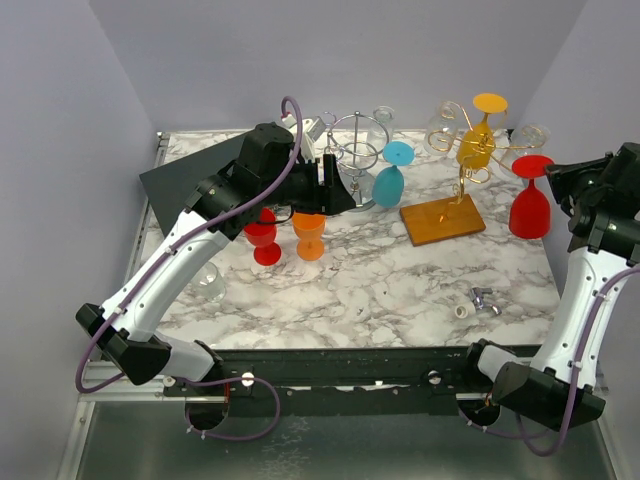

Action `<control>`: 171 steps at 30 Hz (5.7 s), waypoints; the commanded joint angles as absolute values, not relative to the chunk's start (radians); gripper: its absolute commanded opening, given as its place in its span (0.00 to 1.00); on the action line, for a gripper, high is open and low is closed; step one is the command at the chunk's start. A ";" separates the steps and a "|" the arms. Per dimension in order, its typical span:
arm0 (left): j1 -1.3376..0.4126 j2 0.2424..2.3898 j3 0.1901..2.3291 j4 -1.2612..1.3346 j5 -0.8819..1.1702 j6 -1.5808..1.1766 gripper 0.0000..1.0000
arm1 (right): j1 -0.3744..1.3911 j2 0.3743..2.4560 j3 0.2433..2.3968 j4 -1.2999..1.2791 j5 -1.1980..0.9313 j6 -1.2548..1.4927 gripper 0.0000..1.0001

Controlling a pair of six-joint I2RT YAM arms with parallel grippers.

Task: Take the wine glass off the wine glass rack
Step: Pick up the wine glass from the wine rack, then place the wine glass at the center of the board.

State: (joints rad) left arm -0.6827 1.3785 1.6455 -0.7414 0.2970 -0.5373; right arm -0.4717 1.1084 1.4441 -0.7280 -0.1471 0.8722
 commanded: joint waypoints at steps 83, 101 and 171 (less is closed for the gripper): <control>-0.684 1.440 1.710 -0.714 0.308 -0.518 0.65 | -0.477 1.041 1.295 -0.471 -0.045 0.993 0.01; -0.685 1.443 1.708 -0.712 0.319 -0.520 0.66 | -0.477 0.973 1.496 -0.781 -0.096 0.898 0.01; -0.298 1.503 1.460 0.612 0.734 -1.469 0.76 | 0.184 1.673 2.101 0.099 -0.812 1.647 0.01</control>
